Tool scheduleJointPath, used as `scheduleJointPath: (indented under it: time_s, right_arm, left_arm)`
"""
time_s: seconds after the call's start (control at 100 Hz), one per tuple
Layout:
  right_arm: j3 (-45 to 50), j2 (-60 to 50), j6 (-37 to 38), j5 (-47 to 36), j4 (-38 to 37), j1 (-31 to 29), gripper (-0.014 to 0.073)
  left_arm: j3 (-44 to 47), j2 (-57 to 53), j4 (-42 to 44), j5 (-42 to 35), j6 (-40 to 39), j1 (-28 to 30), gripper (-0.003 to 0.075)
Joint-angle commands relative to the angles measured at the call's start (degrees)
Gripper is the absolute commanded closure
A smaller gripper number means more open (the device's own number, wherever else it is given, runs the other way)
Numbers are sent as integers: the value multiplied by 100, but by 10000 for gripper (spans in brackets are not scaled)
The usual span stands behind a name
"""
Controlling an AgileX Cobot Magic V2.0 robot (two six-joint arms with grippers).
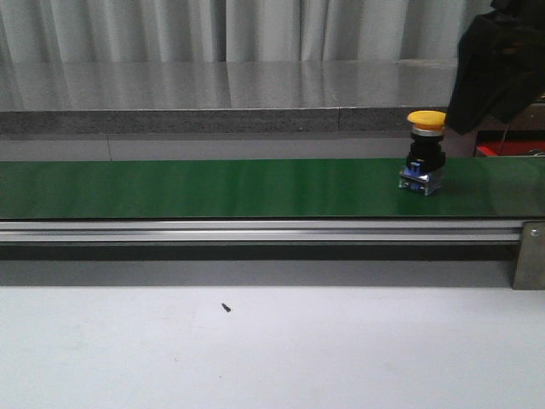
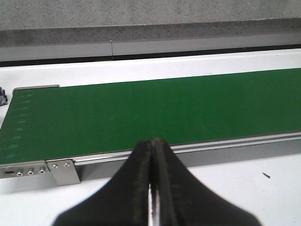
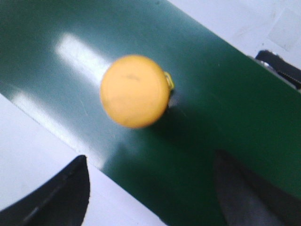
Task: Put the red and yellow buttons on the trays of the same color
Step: 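Grasp the second yellow button from the belt with the right gripper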
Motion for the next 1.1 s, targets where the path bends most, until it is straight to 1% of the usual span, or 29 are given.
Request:
scheduleJointPath:
  time_s: [0.0, 0.26, 0.31, 0.36, 0.48, 0.51, 0.55, 0.69, 0.81, 0.88, 1.09]
  right_arm:
    - [-403, -24, -65, -84, 160, 43, 48]
    - [-894, 613, -65, 66, 204, 42, 55]
    - [-924, 691, -52, 107, 204, 42, 74]
    - [-924, 735, 11, 145, 197, 42, 136]
    - [-931, 732, 352, 269, 32, 35, 388]
    - [-939, 725, 429, 321, -19, 35, 428]
    - [-988, 725, 526, 435, -96, 23, 461]
    - [-1250, 656, 838, 936, -284, -162, 463]
    - [-1290, 350, 965, 1176, -303, -591, 463]
    - [-1290, 123, 1019, 1180, -303, -959, 463]
    - [-1290, -282, 1311, 1317, -294, -2390, 463]
  left_arm:
    - [-172, 6, -90, -389, -5, -45, 739]
    - [-172, 6, -90, -389, -5, -45, 739]
    - [-172, 6, -90, -389, -5, -45, 740]
    - [-172, 6, -90, -389, -5, -45, 740]
    - [-172, 6, -90, -389, -5, -45, 740]
    - [-172, 6, -90, -389, -5, -45, 739]
    - [-172, 6, -90, -389, -5, -45, 740]
    - [-172, 6, -90, -367, -5, -45, 740]
    - [-172, 6, -90, -357, -5, -45, 740]
    - [-172, 6, -90, -357, -5, -45, 740]
    - [-172, 6, -90, -357, -5, -45, 739]
